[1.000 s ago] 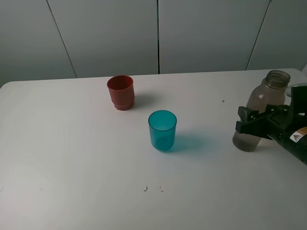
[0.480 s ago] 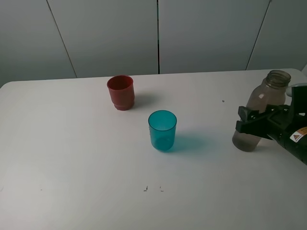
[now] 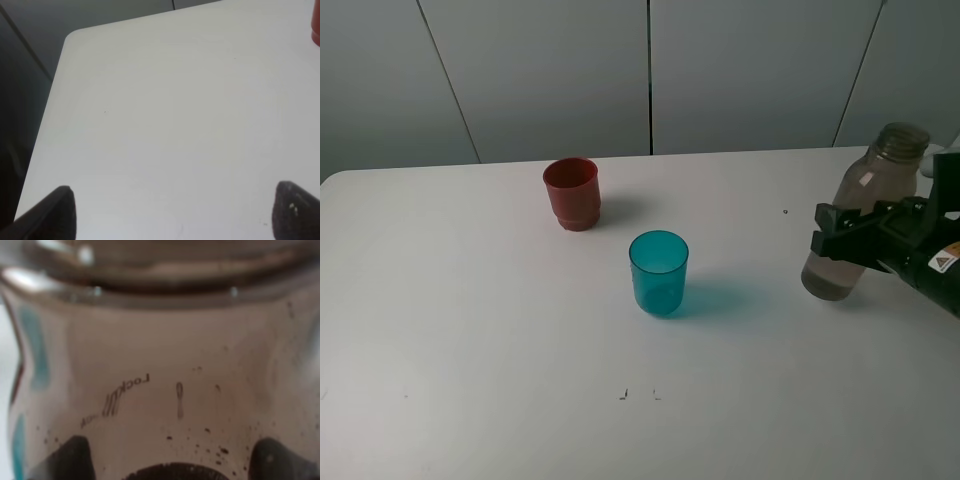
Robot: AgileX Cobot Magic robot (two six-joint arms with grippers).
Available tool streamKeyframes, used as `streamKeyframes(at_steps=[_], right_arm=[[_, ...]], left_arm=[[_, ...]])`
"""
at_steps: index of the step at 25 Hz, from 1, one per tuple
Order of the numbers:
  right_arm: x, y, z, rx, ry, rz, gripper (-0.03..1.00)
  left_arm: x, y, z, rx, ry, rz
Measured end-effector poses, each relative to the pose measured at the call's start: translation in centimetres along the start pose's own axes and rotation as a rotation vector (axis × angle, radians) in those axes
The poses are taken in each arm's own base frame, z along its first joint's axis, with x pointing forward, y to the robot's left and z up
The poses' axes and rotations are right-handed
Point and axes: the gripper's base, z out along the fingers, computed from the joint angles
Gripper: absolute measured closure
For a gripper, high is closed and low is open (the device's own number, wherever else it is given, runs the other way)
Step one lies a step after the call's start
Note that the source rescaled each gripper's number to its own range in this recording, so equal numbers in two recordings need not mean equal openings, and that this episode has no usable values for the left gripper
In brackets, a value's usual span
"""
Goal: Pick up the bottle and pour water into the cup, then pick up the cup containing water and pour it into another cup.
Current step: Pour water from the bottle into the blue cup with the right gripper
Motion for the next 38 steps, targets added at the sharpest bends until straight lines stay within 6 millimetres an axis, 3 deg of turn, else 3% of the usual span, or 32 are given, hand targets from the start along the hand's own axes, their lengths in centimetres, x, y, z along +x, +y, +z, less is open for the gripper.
streamKeyframes(at_steps=[4, 10, 14, 24, 32, 38], right_arm=[[-2.0, 0.9, 1.4, -0.051, 0.076, -0.077, 0.96], [-5.5, 2.0, 3.1, -0.113, 0.01, -0.183, 0.96], [-6.8, 2.5, 3.9, -0.145, 0.024, -0.264, 0.96], [-6.6, 3.3, 6.0, -0.217, 0.031, -0.418, 0.96], [-6.4, 3.7, 6.0, -0.27, 0.0, -0.606, 0.96], [-6.4, 3.9, 6.6, -0.28, -0.003, -0.638, 0.96]], left_arm=[[0.0, 0.0, 0.0, 0.0, 0.0, 0.0], [0.0, 0.0, 0.0, 0.0, 0.0, 0.0], [0.0, 0.0, 0.0, 0.0, 0.0, 0.0], [0.0, 0.0, 0.0, 0.0, 0.0, 0.0], [0.0, 0.0, 0.0, 0.0, 0.0, 0.0], [0.0, 0.0, 0.0, 0.0, 0.0, 0.0]])
